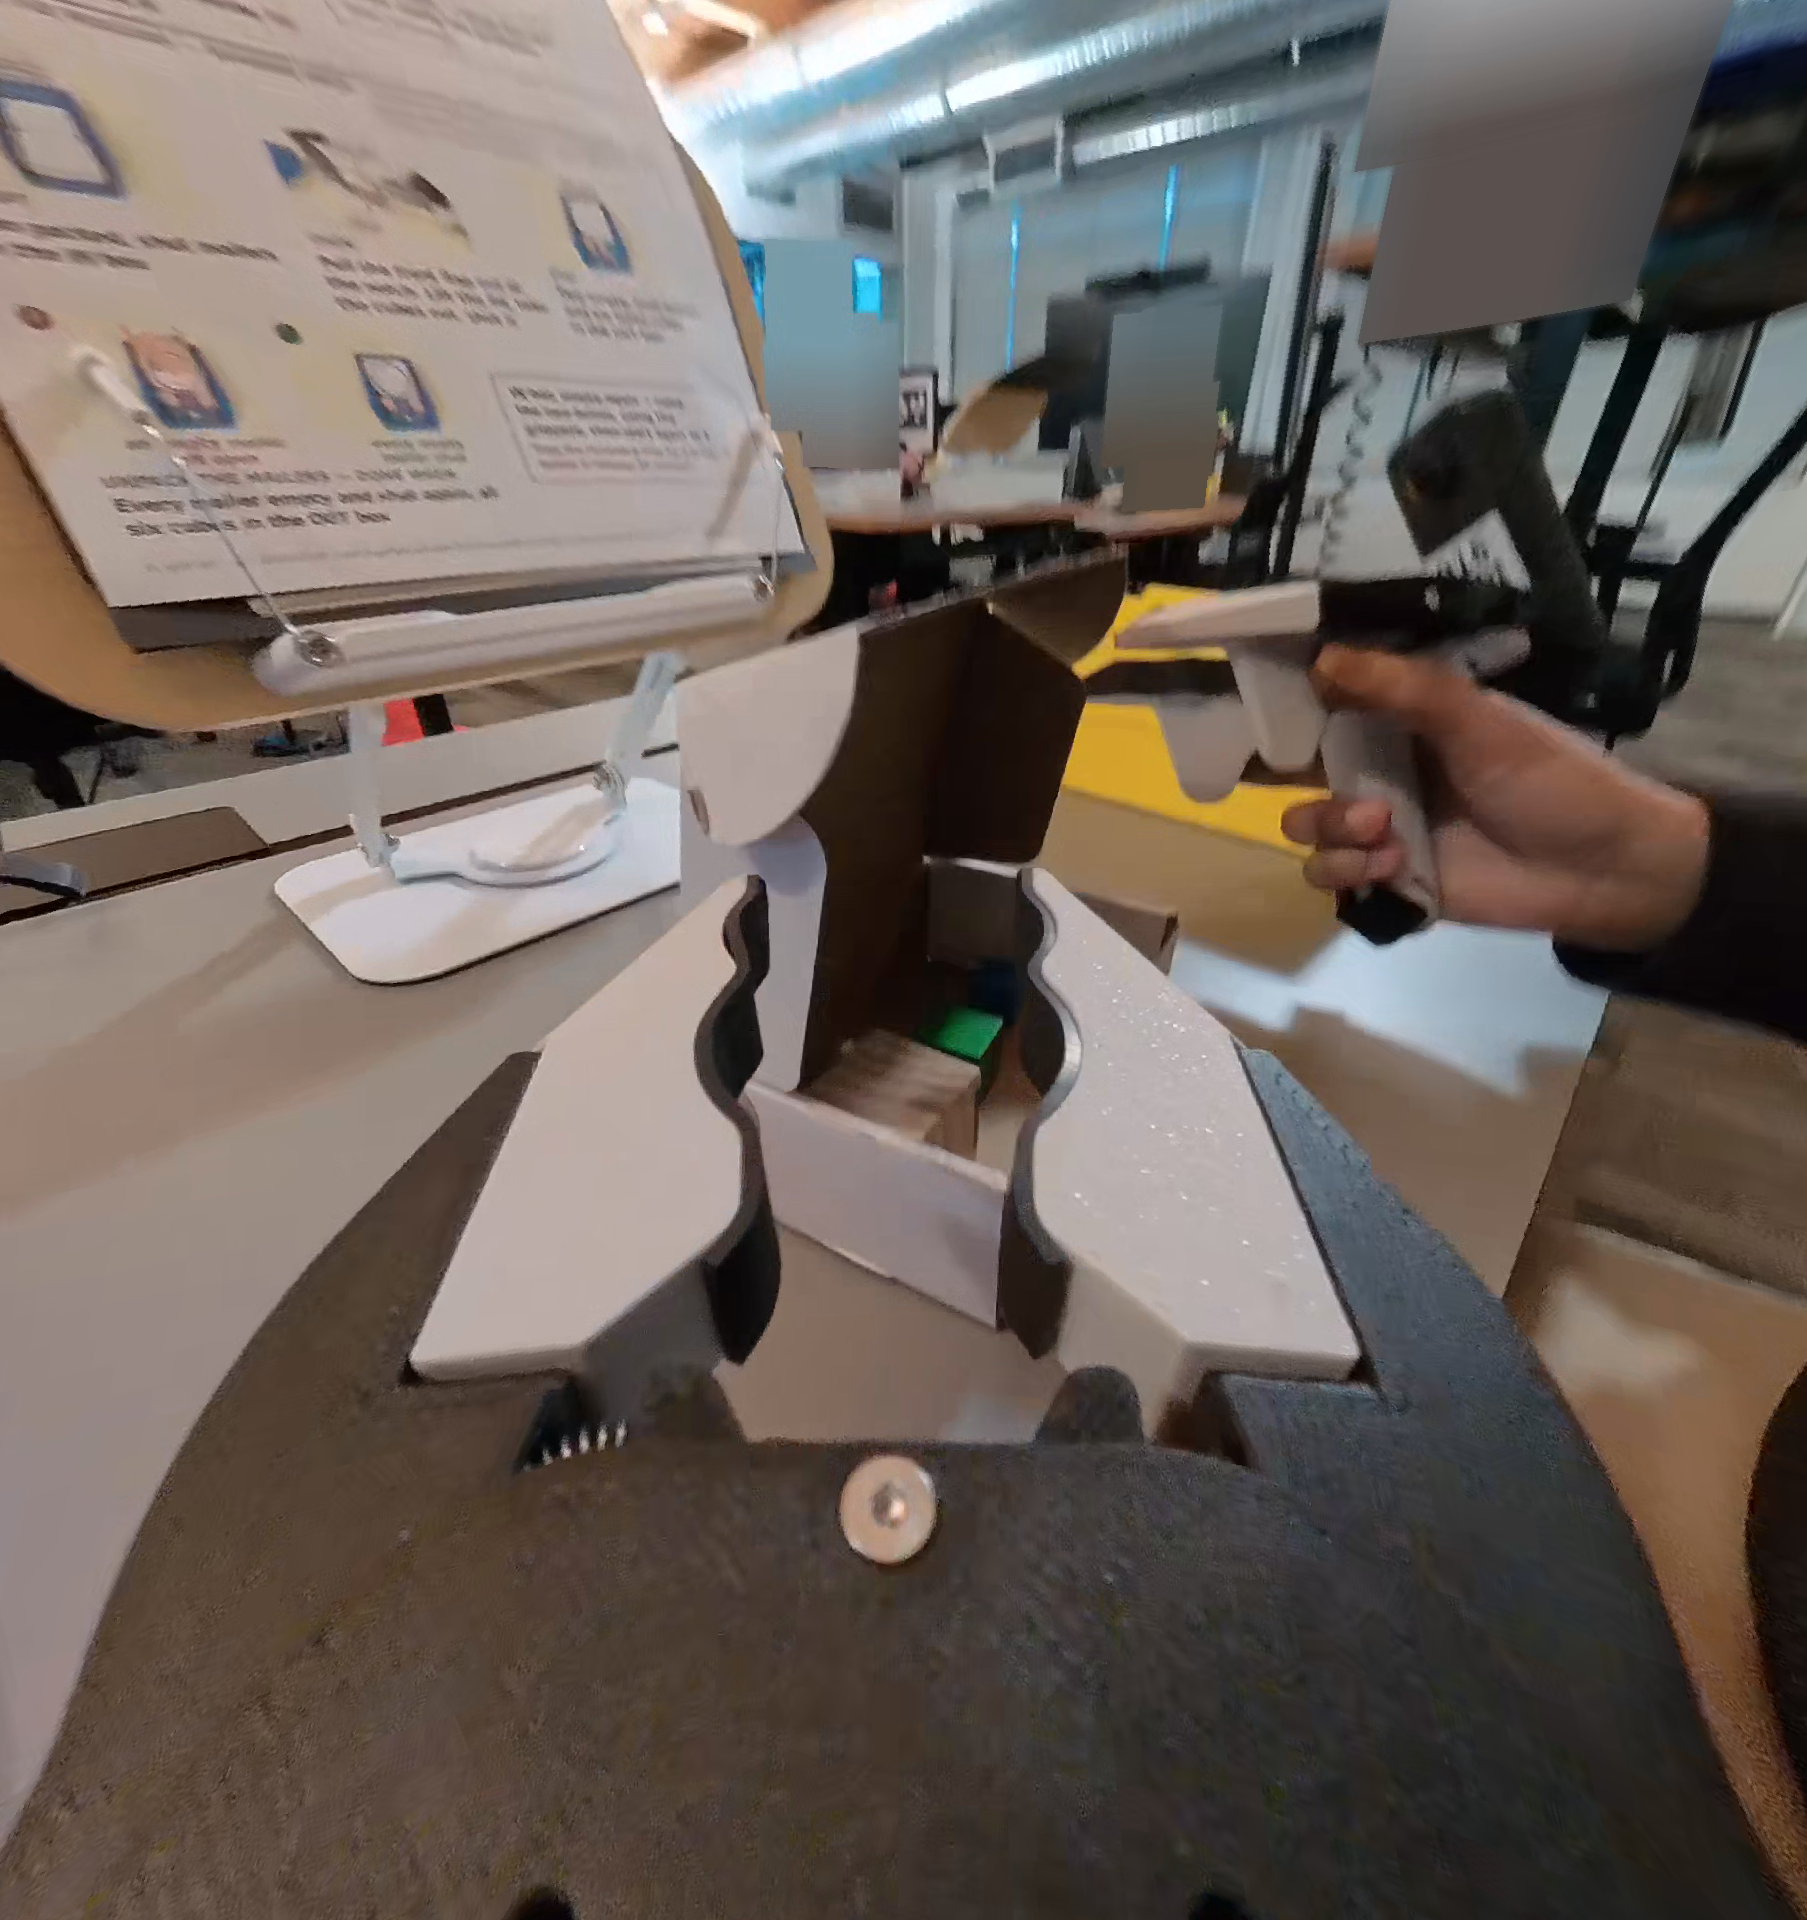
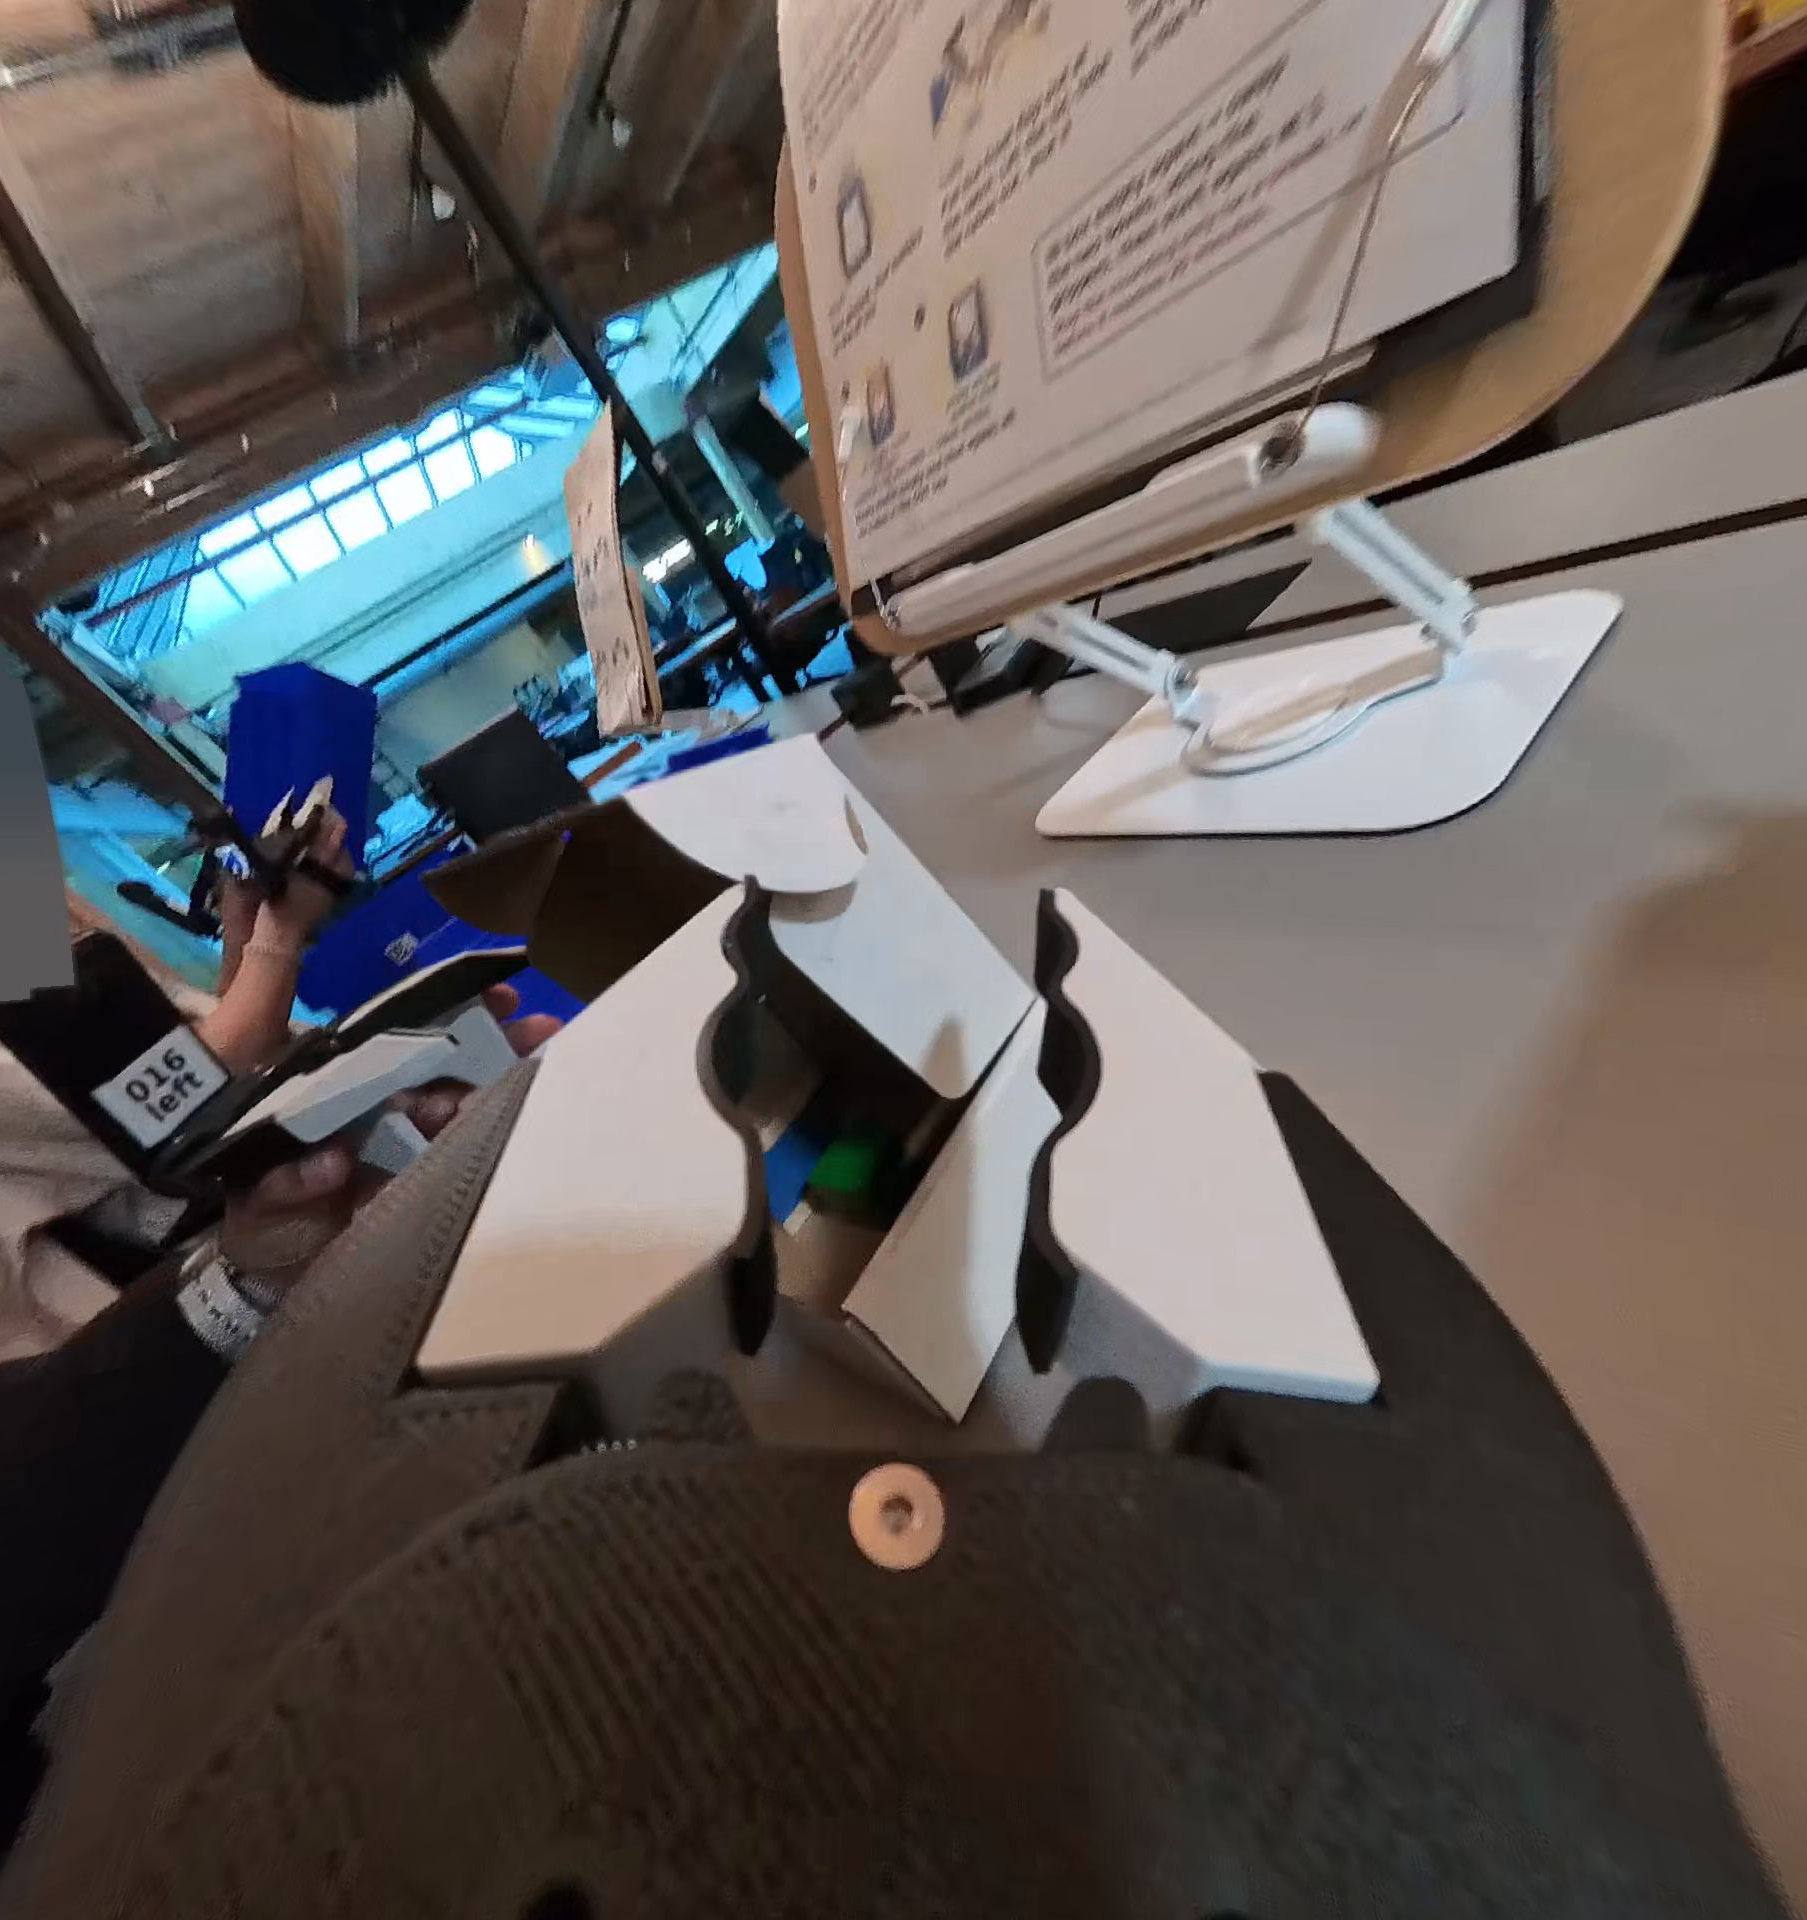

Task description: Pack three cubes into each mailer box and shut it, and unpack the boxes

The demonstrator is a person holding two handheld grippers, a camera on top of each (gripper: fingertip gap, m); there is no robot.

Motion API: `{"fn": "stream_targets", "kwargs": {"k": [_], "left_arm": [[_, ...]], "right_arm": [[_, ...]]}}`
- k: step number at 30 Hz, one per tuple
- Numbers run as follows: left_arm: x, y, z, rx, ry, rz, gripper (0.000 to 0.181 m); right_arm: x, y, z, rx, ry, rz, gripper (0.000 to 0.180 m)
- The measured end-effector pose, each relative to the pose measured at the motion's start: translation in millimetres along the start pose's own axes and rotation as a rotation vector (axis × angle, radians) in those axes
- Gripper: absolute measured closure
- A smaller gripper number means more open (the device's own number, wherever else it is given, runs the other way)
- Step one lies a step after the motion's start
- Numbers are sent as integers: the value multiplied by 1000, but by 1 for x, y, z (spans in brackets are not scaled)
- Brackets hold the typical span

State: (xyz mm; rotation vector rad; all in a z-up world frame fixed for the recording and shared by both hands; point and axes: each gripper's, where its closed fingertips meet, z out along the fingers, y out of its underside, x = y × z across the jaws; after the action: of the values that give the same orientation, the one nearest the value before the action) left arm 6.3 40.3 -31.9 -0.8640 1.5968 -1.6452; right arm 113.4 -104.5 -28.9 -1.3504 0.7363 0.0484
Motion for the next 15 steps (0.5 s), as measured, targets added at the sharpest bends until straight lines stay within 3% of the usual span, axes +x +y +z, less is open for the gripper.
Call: {"fn": "stream_targets", "kwargs": {"k": [9, 15], "left_arm": [[-29, -33, -16, 224, -103, -190, 144], [-17, -26, -5, 177, -70, -231, 164]], "right_arm": [[-11, -27, -13, 157, -6, -77, 128], [-29, -37, -17, 212, -59, -177, 130]]}}
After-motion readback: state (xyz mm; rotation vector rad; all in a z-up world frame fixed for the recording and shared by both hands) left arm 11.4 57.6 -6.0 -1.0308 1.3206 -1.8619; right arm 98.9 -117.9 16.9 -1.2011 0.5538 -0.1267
